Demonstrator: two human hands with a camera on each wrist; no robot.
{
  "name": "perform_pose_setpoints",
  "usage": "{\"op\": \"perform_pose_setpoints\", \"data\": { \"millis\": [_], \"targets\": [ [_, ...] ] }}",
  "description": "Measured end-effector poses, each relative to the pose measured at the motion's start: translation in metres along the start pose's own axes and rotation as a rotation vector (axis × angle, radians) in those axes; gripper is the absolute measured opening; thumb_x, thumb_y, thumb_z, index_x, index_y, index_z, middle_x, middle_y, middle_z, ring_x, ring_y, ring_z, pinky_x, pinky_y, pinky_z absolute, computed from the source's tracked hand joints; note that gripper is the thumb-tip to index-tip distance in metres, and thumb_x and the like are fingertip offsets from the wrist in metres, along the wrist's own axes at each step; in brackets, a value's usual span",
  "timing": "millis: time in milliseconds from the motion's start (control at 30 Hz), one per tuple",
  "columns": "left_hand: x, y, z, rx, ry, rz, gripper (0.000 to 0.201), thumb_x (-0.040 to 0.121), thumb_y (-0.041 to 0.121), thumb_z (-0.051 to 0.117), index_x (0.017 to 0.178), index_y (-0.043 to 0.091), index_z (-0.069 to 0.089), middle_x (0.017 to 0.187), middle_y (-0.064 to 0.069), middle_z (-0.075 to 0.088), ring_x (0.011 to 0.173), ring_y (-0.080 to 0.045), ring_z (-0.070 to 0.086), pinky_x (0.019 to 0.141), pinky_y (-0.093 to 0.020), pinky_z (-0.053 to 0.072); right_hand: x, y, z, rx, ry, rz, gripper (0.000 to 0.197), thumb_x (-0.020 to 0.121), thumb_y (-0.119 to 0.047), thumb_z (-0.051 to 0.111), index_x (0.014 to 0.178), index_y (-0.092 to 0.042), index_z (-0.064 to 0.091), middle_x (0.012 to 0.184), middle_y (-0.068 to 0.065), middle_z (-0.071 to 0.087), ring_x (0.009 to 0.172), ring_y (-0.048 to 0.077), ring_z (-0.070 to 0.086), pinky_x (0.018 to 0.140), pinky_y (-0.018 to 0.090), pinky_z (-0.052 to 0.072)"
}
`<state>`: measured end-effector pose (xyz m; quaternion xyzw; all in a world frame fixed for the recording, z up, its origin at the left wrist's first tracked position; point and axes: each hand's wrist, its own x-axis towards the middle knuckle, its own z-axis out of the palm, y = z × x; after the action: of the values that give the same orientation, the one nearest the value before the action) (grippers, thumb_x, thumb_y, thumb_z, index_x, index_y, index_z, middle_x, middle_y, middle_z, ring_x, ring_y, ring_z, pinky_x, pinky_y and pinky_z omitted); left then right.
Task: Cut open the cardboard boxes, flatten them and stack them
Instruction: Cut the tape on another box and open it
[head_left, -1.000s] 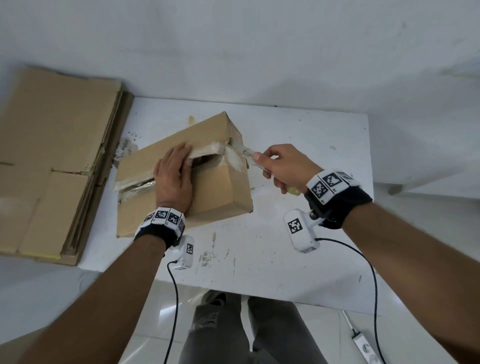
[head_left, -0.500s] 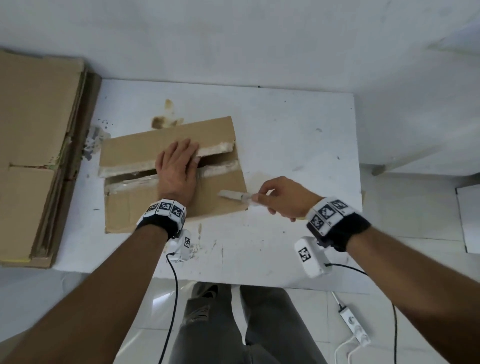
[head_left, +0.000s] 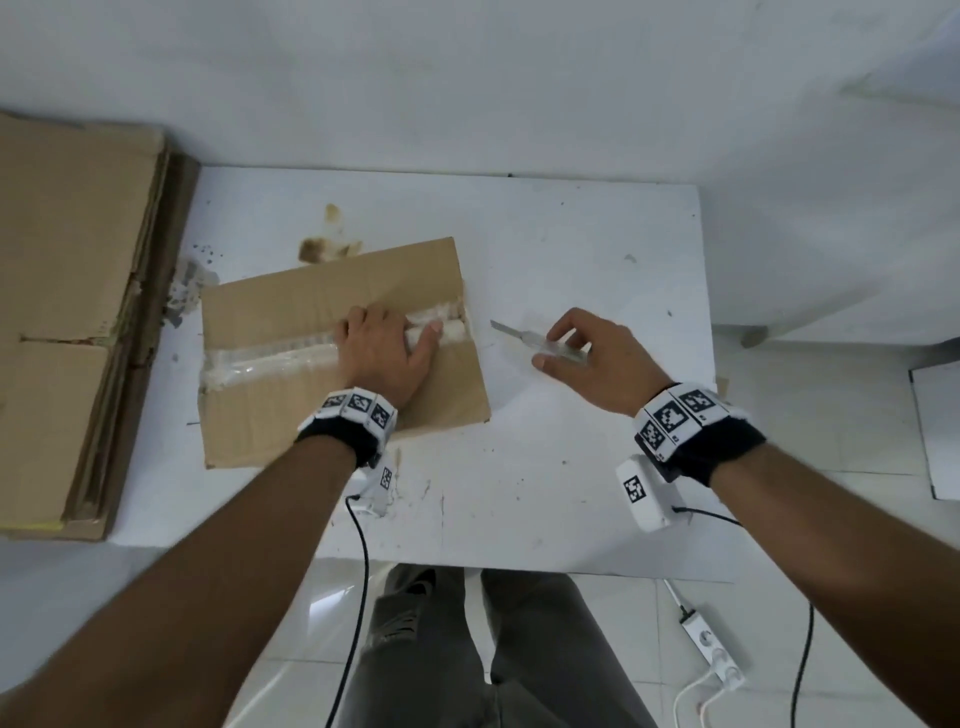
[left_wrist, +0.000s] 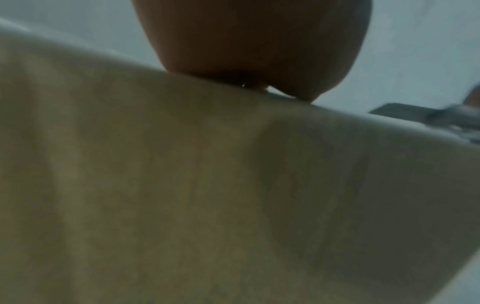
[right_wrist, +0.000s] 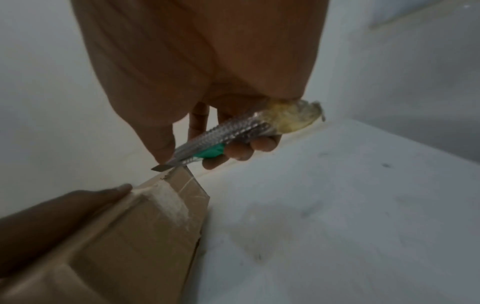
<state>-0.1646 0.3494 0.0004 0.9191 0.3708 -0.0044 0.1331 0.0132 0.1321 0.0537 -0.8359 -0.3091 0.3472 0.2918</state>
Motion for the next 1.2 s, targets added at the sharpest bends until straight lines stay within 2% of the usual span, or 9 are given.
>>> {"op": "perform_pose_setpoints", "data": {
  "millis": [67,200,333,433,667,833,1000,1100,1200],
  "targets": [
    [0.007,-0.009,-0.020,-0.101,0.058,-0.024,0.074,0.092,0.072,0.021,0.083,0.010,0.061,0.095,-0.012,0.062,0.095,-0.032,0.052,0.089,-0.045,0.035,0.001,-0.015,-0.011,-0.091,0.041,-0.080,0.023,0.090,-0.053,0.066,0.099,-0.033,0.057,0.086,-0.007,0.067,0.066,0.015,0.062,0.062,0.029,0.049],
    [0.005,-0.037,-0.075,-0.356,0.201,0.011,0.062,0.097,0.064,0.035,0.068,0.011,0.048,0.064,-0.008,0.052,0.064,-0.032,0.049,0.062,-0.042,0.037,0.003,-0.056,-0.022,-0.248,0.041,-0.348,0.025,0.092,-0.051,0.063,0.109,-0.034,0.057,0.088,-0.010,0.066,0.067,0.001,0.054,0.064,0.029,0.046],
    [-0.005,-0.047,-0.110,-0.431,0.224,-0.005,0.053,0.097,0.059,0.039,0.067,0.016,0.043,0.059,-0.003,0.048,0.058,-0.023,0.045,0.055,-0.036,0.033,0.013,-0.100,-0.021,-0.269,0.035,-0.543,0.025,0.092,-0.055,0.062,0.110,-0.038,0.066,0.092,-0.016,0.066,0.081,0.006,0.060,0.070,0.030,0.047],
    [-0.009,-0.048,-0.111,-0.462,0.241,-0.017,0.046,0.097,0.056,0.042,0.064,0.024,0.041,0.057,0.005,0.046,0.055,-0.013,0.044,0.052,-0.031,0.031,0.016,-0.116,-0.021,-0.322,0.021,-0.631,0.032,0.092,-0.064,0.056,0.104,-0.038,0.070,0.088,-0.014,0.067,0.079,0.009,0.061,0.068,0.031,0.048],
    [-0.006,-0.033,-0.082,-0.480,0.226,-0.001,0.062,0.093,0.063,0.040,0.072,0.006,0.054,0.062,-0.011,0.056,0.059,-0.028,0.052,0.054,-0.038,0.037,0.010,-0.097,-0.036,-0.444,0.018,-0.633,0.040,0.088,-0.064,0.049,0.106,-0.037,0.072,0.088,-0.013,0.072,0.079,0.013,0.064,0.070,0.032,0.050],
    [-0.005,-0.008,-0.040,-0.371,0.182,0.042,0.059,0.092,0.064,0.040,0.075,0.010,0.056,0.068,-0.006,0.053,0.068,-0.026,0.047,0.065,-0.034,0.031,0.003,-0.038,-0.027,-0.468,0.006,-0.531,0.039,0.085,-0.059,0.053,0.108,-0.034,0.071,0.081,-0.011,0.068,0.073,0.014,0.061,0.071,0.029,0.036],
    [-0.005,0.009,0.006,-0.326,0.149,0.078,0.058,0.093,0.062,0.046,0.085,0.011,0.072,0.067,0.004,0.051,0.076,-0.023,0.052,0.084,-0.036,0.039,-0.005,0.017,-0.009,-0.477,-0.007,-0.400,0.043,0.084,-0.062,0.048,0.109,-0.035,0.070,0.080,-0.012,0.065,0.074,0.013,0.059,0.076,0.033,0.040],
    [-0.007,0.012,0.022,-0.330,0.120,0.085,0.054,0.094,0.059,0.047,0.082,0.012,0.071,0.064,0.001,0.055,0.085,-0.029,0.060,0.093,-0.043,0.045,-0.006,0.037,0.007,-0.476,-0.001,-0.333,0.041,0.087,-0.059,0.049,0.113,-0.034,0.068,0.084,-0.010,0.064,0.084,0.017,0.062,0.083,0.036,0.041],
    [-0.007,0.013,0.027,-0.353,0.121,0.109,0.044,0.095,0.053,0.048,0.070,0.018,0.056,0.069,0.000,0.058,0.086,-0.032,0.060,0.089,-0.044,0.045,0.001,0.043,0.029,-0.395,0.014,-0.313,0.032,0.094,-0.053,0.057,0.116,-0.032,0.067,0.090,-0.009,0.066,0.092,0.019,0.062,0.087,0.038,0.040]
  ]
}}
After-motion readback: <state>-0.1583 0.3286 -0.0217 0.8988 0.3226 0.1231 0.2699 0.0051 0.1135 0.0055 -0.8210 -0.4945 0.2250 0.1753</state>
